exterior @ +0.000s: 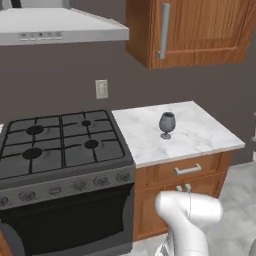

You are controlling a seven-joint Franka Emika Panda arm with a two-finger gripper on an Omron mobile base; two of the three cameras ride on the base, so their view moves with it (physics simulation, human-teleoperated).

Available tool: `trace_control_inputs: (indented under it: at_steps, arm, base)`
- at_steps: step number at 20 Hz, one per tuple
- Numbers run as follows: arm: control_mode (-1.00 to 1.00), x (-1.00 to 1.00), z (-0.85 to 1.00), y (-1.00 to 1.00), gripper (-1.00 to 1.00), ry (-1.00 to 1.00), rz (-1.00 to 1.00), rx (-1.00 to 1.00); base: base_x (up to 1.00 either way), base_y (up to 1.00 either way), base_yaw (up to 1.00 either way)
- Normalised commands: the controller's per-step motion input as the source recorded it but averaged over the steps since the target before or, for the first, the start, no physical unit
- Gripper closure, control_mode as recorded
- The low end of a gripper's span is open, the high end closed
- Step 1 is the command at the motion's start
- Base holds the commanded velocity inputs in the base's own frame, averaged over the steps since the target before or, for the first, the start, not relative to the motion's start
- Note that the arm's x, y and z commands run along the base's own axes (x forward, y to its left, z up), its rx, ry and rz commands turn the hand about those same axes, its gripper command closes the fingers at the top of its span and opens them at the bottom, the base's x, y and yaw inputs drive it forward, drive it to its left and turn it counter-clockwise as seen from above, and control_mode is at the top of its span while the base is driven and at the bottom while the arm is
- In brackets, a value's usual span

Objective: Retrieve the wine glasses from the counter and place one next to each plate.

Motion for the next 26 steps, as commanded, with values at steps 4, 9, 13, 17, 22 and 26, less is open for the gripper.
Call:
trace_control_inputs:
  at_steps: [4,9,13,17,22,26]
  arm:
    - [1.00,0.00,0.00,0.00,-1.00,0.00,0.00,0.00]
    - [1.00,0.00,0.00,0.00,-1.00,0.00,0.00,0.00]
    - [1.00,0.00,0.00,0.00,-1.00,0.00,0.00,0.00]
    - [1.00,0.00,0.00,0.00,-1.00,0.00,0.00,0.00]
    - [1.00,0.00,0.00,0.00,-1.00,0.00,0.00,0.00]
    - [1.00,0.00,0.00,0.00,-1.00,0.00,0.00,0.00]
  base:
    - [1.00,0.15,-0.13]
    - [1.00,0.11,-0.11]
    - [0.97,0.16,-0.04]
    - [0.82,-0.04,0.00]
    - [0.95,-0.20,0.08]
    - [0.68,-0.22,0.27]
